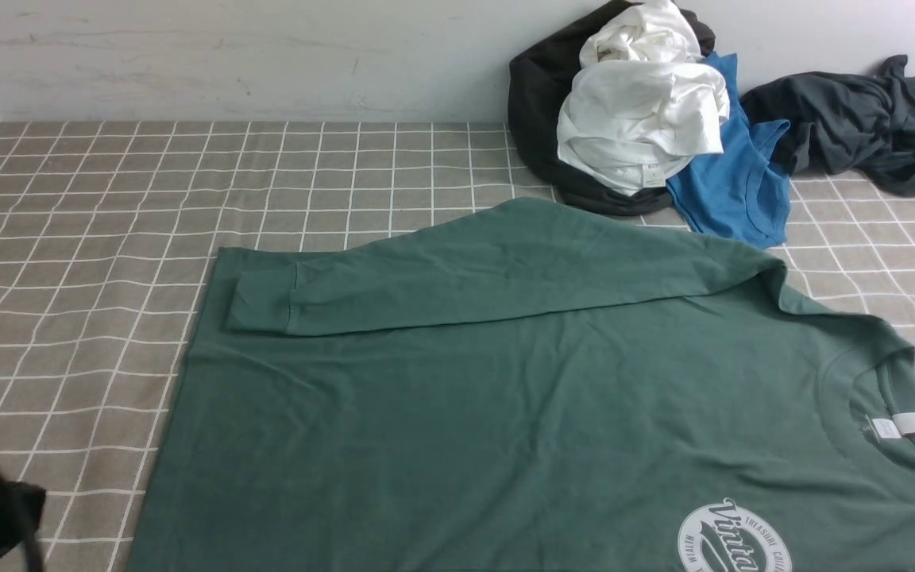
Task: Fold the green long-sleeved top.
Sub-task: Use the left arm to clamp the cuff closest to it
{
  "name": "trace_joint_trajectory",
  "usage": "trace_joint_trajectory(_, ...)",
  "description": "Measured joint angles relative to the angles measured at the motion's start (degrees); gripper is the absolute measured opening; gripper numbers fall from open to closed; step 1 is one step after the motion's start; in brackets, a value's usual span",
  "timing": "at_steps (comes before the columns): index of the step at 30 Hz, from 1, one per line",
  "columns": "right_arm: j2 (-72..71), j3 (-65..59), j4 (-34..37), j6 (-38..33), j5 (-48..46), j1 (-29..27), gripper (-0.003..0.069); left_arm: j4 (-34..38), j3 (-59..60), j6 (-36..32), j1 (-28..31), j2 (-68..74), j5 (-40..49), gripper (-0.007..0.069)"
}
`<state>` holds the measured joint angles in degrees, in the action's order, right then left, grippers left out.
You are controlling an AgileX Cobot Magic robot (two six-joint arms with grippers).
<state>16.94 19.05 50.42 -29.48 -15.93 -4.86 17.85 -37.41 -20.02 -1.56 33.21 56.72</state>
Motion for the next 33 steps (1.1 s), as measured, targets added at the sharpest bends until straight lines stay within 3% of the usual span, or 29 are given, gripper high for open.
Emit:
trace_joint_trajectory(4, 11.4, 10.8, -0.2, -7.8, -11.0, 0.0, -0.0015, -10.1, -4.6, 1.0, -5.0, 9.6, 6.2, -0.0006)
trace_joint_trajectory(6, 21.0, 18.4, -0.8, -9.9, -24.3, 0.0, -0.0015, -12.3, -4.8, 3.0, -11.1, 15.2, 7.5, 0.0006)
trace_joint_trajectory(7, 25.2, 21.8, -1.7, -10.1, -32.4, 0.3, -0.0015, -12.5, -4.8, 4.1, -14.5, 18.5, 8.6, 0.0021)
trace_joint_trajectory(8, 25.9, 22.2, -2.0, -10.1, -33.5, 0.4, -0.0015, -12.5, -4.8, 4.1, -14.9, 19.0, 8.7, 0.0021)
trace_joint_trajectory(10, 33.0, 25.7, -4.7, -8.8, -44.5, 2.5, -0.0015, -12.5, -4.4, 4.9, -19.4, 24.5, 9.3, 0.0066)
trace_joint_trajectory(13, 38.3, 26.7, -11.0, -5.1, -51.5, 7.7, -0.0015, -12.5, -3.6, 5.1, -22.5, 31.9, 7.4, 0.0155)
trace_joint_trajectory(20, 41.5, 26.9, -32.2, 6.2, -54.9, 23.8, -0.0015, -12.6, -3.2, 3.9, -23.9, 46.1, -4.1, 0.0433)
trace_joint_trajectory(24, 41.5, 26.9, -37.6, 9.3, -54.6, 27.6, -0.0015, -12.6, -3.2, 1.0, -23.9, 52.4, -8.9, 0.0512)
trace_joint_trajectory(28, 41.5, 26.9, -38.0, 9.7, -53.1, 28.1, -0.0015, -12.6, -3.2, 0.3, -23.9, 57.1, -10.5, 0.0519)
trace_joint_trajectory(33, 41.5, 26.9, -37.9, 10.0, -52.1, 28.1, -0.0015, -13.0, -3.3, 1.9, -23.9, 58.2, -11.1, 0.0397)
